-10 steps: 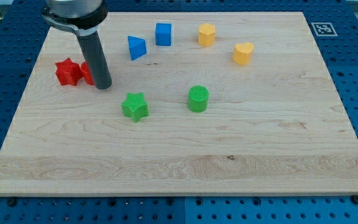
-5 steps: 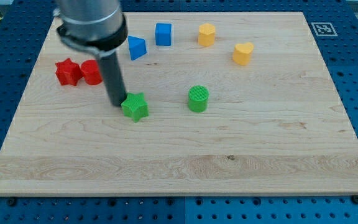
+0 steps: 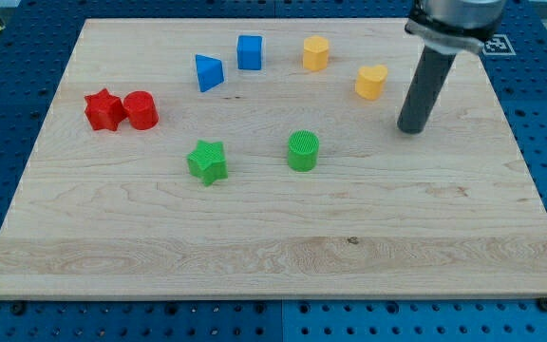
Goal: Push the heart closely to the green star
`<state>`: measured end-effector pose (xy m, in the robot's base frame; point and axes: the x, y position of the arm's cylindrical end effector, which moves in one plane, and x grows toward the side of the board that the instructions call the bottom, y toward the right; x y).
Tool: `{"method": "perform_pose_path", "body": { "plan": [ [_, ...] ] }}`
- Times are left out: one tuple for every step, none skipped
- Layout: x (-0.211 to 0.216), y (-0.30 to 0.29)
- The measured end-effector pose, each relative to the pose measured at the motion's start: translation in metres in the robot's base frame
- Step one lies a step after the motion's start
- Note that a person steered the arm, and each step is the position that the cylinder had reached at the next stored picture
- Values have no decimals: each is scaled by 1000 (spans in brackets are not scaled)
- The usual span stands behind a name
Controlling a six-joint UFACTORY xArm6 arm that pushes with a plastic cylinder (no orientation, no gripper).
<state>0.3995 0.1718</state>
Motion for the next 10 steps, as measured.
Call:
{"method": "perform_pose_path", "body": {
  "plan": [
    [-39,9],
    [-71,19],
    [-80,20],
    [-80,4],
    [-78,-16],
    [-71,-34],
    [-51,-53],
    [-38,-84],
    [-31,-126],
    [-2,-152]
  ]
}}
